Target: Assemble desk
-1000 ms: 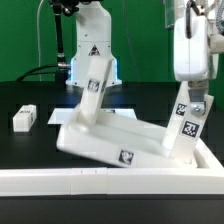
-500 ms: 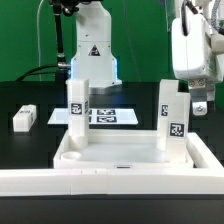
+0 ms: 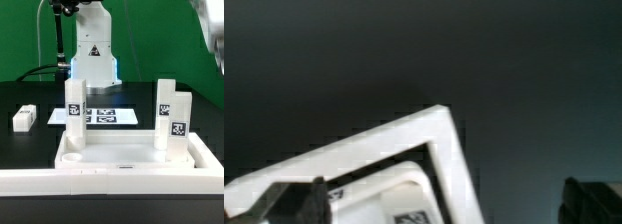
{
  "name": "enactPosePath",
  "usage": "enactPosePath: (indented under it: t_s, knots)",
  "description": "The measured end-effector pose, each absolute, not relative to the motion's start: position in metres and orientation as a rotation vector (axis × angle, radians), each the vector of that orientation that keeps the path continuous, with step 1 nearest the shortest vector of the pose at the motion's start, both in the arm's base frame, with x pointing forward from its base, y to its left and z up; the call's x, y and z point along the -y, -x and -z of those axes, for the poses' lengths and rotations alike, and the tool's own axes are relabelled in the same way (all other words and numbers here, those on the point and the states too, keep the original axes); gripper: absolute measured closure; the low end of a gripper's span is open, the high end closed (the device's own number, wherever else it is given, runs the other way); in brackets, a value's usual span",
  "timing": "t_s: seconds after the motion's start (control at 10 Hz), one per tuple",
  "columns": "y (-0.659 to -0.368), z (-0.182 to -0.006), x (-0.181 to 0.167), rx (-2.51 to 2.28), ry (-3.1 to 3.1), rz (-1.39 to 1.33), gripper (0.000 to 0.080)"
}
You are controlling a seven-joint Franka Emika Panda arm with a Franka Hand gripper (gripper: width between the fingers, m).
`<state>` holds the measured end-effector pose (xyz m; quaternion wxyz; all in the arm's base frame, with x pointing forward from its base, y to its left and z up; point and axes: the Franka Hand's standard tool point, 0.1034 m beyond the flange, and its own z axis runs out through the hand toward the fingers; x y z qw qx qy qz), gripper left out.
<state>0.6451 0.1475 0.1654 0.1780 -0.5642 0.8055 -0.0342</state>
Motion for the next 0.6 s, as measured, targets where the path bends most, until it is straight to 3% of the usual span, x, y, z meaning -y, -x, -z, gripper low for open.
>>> enactPosePath:
  t_s: [0.1,0.2,0.6]
  knots:
    - [-0.6517,-0.1954,-0.1435,-2.24,1.572,0.103,0.015]
    - [-0.6539,-0.2042,-0.1415,-2.23,1.559,0.107,0.015]
    - [-0.6522,-0.1972,-0.1427,-2.236,1.569,0.106,0.015]
